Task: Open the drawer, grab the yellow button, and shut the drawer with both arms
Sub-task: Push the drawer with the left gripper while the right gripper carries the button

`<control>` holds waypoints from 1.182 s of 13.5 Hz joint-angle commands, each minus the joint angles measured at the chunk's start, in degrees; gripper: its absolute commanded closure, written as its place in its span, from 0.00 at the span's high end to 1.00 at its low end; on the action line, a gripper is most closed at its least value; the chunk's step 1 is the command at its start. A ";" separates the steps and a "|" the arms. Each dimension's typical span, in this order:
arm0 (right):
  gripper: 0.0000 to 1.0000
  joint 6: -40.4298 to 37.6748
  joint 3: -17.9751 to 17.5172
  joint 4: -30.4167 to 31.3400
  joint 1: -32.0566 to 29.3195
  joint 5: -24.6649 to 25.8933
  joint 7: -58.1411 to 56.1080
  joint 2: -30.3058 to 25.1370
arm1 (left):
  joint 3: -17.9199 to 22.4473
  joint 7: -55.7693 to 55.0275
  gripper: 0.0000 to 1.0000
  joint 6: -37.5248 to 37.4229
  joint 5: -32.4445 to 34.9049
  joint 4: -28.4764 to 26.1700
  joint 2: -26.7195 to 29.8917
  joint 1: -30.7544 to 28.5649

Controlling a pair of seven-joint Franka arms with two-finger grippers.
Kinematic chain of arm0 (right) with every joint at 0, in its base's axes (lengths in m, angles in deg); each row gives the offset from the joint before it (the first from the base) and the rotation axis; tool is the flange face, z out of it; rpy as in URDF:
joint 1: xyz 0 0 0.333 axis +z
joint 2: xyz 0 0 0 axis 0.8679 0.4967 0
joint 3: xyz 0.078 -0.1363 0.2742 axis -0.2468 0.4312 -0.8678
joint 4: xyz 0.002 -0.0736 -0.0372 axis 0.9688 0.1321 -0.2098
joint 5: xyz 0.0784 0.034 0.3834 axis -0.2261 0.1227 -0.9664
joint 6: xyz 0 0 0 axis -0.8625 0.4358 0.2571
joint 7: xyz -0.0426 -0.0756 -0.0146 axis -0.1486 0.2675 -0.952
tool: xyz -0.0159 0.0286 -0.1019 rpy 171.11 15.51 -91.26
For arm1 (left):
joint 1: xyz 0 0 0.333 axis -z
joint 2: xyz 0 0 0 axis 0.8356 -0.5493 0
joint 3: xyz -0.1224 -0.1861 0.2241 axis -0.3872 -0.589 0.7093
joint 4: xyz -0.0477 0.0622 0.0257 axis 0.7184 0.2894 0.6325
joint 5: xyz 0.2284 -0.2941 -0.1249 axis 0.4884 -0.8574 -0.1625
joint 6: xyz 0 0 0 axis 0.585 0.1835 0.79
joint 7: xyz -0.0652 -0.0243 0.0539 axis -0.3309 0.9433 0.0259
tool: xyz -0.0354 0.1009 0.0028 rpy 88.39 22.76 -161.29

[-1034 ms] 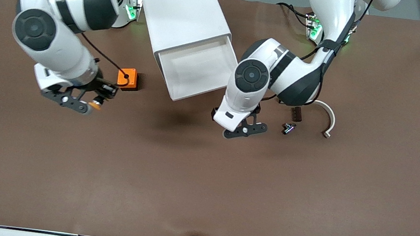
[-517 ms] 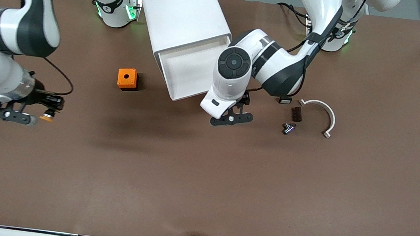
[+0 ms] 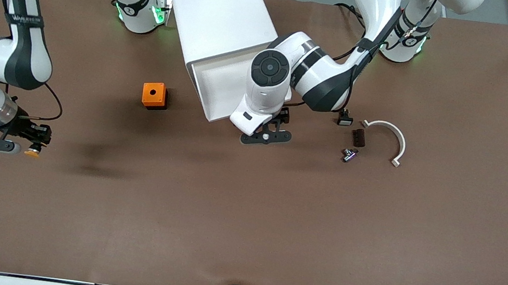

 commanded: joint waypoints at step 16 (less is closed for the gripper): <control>0.68 13.03 -1.43 -4.31 -4.02 1.55 -0.32 16.81 | 0.05 -5.68 1.00 0.18 -12.82 -3.98 0.99 7.14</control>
